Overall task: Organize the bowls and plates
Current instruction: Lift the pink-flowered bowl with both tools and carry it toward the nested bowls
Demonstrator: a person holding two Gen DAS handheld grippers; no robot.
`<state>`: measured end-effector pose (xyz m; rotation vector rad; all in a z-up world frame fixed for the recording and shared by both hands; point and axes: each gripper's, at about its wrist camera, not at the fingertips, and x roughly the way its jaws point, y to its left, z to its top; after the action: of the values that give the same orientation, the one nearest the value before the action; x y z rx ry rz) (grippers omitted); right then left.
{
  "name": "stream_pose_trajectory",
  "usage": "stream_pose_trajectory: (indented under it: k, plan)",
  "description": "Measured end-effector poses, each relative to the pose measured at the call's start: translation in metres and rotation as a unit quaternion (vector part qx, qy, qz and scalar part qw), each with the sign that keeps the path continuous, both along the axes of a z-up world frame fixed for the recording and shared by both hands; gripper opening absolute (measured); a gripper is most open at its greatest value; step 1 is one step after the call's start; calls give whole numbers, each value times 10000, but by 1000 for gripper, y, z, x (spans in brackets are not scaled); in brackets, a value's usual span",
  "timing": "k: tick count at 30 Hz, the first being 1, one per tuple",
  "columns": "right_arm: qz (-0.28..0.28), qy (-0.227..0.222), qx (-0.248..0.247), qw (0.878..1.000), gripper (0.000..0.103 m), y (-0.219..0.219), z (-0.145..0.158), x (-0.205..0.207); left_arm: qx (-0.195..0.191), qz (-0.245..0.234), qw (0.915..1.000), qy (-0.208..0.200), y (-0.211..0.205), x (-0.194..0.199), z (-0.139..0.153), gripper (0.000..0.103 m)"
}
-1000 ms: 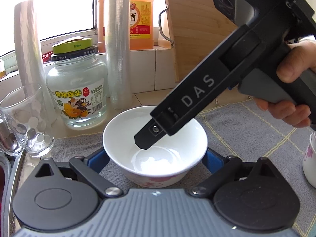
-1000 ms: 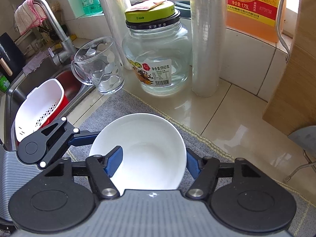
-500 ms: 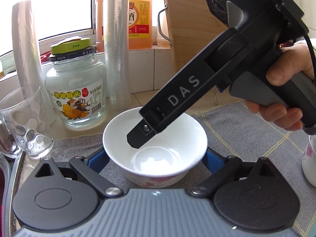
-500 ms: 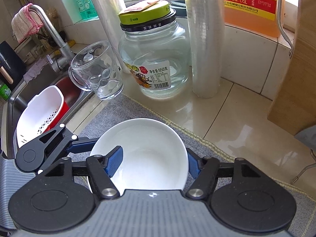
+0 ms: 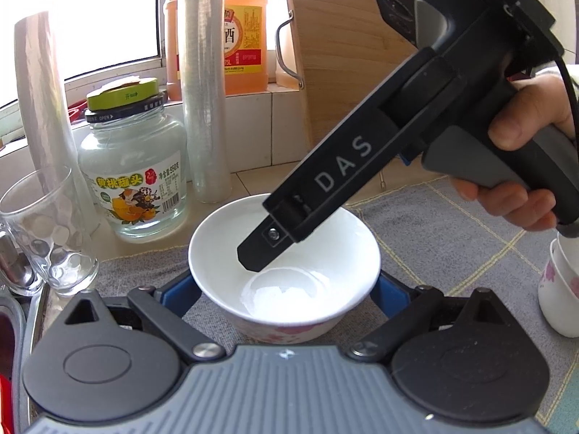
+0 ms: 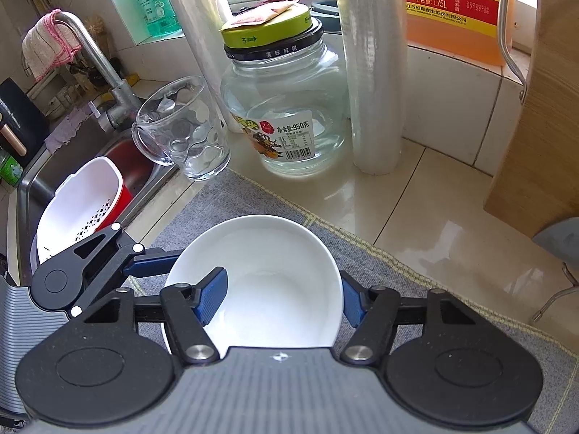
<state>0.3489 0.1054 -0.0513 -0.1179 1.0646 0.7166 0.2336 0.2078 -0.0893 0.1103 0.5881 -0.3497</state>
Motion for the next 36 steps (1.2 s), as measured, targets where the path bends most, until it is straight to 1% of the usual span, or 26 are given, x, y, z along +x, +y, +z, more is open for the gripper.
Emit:
stream_pose_trajectory:
  k: [4, 19, 25, 36]
  plan:
    - [-13, 75, 81, 9999, 71, -7, 9, -12, 97, -88, 9999, 36, -6, -11, 9, 98]
    - [-64, 177, 83, 9998, 71, -40, 38, -71, 75, -470, 9987, 180, -35, -63, 38, 98]
    - [-36, 126, -8, 9999, 71, -59, 45, -97, 75, -587, 9981, 181, -57, -82, 44, 98]
    - [-190, 32, 45, 9998, 71, -105, 62, -137, 146, -834, 9964, 96, -100, -109, 52, 98]
